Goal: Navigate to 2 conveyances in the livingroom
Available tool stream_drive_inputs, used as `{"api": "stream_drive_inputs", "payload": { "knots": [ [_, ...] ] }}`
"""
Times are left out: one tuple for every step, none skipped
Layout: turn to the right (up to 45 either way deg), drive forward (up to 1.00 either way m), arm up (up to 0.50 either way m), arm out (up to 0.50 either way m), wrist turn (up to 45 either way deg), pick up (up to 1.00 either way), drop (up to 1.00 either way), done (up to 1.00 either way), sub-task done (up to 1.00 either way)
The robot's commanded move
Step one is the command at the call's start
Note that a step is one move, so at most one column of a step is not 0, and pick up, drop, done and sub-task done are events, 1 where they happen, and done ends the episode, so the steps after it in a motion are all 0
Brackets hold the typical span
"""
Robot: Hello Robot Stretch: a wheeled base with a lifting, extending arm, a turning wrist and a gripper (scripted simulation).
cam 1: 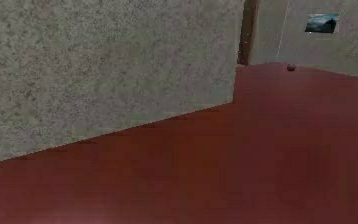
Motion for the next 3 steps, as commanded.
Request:
{"api": "stream_drive_inputs", "payload": {
  "knots": [
    [24.0,0.00,0.00,0.00,0.0,0.00,0.00,0.00,0.00],
    [0.0,1.00,0.00,0.00,0.0,0.00,0.00,0.00,0.00],
    [3.0,0.00,0.00,0.00,0.0,0.00,0.00,0.00,0.00]
  ]
}}
